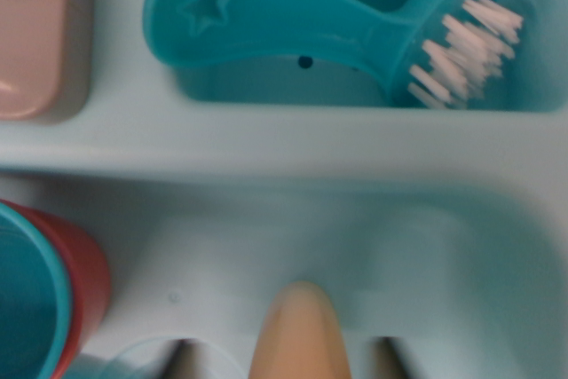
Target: Pick detergent from the sink
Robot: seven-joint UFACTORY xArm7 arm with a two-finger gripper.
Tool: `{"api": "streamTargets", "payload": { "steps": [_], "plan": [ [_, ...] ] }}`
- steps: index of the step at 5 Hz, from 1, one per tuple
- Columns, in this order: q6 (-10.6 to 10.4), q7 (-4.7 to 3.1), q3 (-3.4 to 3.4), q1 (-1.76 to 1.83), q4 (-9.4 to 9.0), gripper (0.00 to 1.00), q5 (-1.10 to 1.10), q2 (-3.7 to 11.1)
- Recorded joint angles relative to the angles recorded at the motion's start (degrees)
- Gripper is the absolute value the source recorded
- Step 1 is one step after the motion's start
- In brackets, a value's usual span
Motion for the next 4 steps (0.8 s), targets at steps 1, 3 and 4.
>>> {"api": "streamTargets", "payload": {
  "steps": [1,3,4],
  "plan": [
    [0.00,0.00,0.00,0.00,0.00,1.00,0.00,0.00],
    [0.12,0.01,0.00,0.00,0.09,1.00,-0.01,-0.03],
    [0.59,0.04,-0.01,0.01,0.45,1.00,-0.05,-0.14]
  ]
}}
